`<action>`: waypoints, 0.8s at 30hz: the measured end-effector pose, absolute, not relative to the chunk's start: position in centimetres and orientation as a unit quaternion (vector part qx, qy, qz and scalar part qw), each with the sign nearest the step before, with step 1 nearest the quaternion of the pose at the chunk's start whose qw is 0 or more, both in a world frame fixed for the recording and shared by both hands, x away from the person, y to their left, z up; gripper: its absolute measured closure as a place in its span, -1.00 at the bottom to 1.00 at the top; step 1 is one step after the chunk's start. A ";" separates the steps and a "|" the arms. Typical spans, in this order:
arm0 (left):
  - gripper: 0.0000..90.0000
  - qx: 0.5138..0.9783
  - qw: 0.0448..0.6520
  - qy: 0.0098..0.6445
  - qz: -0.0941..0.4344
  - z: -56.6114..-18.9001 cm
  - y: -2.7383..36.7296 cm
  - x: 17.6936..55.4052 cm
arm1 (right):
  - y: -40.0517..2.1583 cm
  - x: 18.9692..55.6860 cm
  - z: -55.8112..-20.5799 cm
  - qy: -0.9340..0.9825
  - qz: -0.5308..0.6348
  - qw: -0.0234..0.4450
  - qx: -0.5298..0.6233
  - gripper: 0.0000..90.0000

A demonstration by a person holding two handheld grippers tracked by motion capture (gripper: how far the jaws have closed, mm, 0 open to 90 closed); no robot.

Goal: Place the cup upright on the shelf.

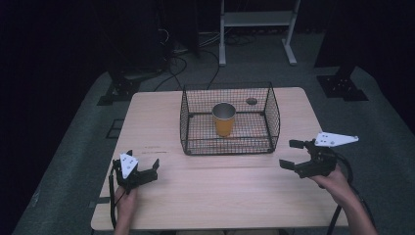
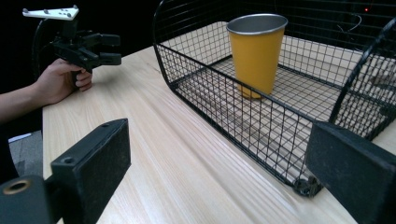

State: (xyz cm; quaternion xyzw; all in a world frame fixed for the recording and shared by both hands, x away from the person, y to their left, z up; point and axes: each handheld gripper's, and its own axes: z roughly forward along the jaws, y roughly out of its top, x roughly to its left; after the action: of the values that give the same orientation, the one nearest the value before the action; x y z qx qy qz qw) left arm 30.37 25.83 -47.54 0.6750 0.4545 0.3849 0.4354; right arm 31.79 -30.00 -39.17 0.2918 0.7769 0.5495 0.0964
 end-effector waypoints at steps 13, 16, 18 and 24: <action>-1.00 0.674 0.436 0.454 0.386 -47.5 25.8 30.4 | -30.5 30.1 -41.1 0.775 0.545 0.097 0.305 -0.87; -1.00 0.674 0.436 0.454 0.386 -47.5 25.8 30.4 | -30.5 29.9 -41.6 0.775 0.544 0.093 0.308 -0.87; -1.00 0.674 0.436 0.454 0.386 -47.5 25.8 30.4 | -30.5 29.6 -42.0 0.774 0.544 0.093 0.310 -0.87; -1.00 0.674 0.436 0.454 0.386 -47.5 25.8 30.3 | -30.1 29.0 -42.7 0.773 0.546 0.096 0.309 -0.87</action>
State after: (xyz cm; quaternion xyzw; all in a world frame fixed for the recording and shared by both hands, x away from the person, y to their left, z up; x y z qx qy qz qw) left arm 30.35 25.81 -47.53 0.6744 0.4544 0.3856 0.4360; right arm 28.95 -30.07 -42.72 0.3086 0.7728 0.5462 0.0962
